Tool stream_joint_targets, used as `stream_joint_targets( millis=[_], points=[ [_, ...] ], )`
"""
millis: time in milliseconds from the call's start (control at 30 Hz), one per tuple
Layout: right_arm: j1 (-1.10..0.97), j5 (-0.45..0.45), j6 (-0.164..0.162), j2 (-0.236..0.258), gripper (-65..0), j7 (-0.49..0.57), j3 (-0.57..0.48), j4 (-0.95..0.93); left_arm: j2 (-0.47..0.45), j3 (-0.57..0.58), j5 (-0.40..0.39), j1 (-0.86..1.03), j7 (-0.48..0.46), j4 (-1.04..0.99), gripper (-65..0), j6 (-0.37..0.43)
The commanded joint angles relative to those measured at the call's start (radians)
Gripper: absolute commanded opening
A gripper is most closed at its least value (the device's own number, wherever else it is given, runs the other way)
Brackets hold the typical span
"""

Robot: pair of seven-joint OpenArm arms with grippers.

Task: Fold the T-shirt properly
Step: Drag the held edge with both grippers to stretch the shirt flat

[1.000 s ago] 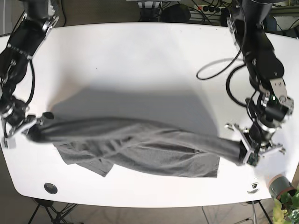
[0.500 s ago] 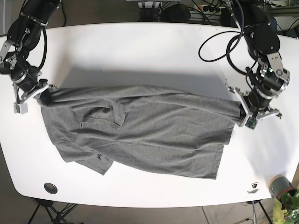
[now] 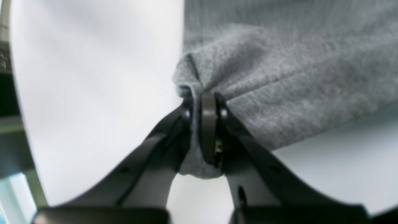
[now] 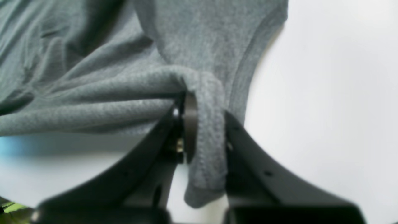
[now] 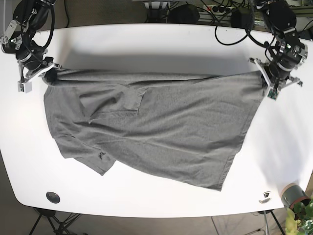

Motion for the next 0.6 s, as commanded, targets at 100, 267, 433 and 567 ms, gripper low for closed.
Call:
stream_joint_targets(
  millis=[100, 267, 433, 567],
  points=[
    [-0.037, 0.002, 0.002, -0.022, -62.9, 0.020, 0.010, 0.021, 0.021, -0.033, 0.006, 0.067, -0.013, 0.021, -65.0, 0.007],
    [-0.052, 0.002, 0.002, -0.037, -62.9, 0.021, 0.008, 0.021, 0.053, -0.067, 0.006, 0.083, -0.013, 0.022, -65.0, 0.007],
    [-0.054, -0.004, 0.002, -0.051, -62.9, 0.021, 0.010, 0.021, 0.055, -0.069, 0.006, 0.017, -0.013, 0.040, -65.0, 0.007],
    [-0.061, -0.004, 0.002, -0.051, -62.9, 0.035, 0.010, 0.021, 0.055, -0.065, 0.007, -0.068, -0.011, 0.036, -65.0, 0.007]
  ],
)
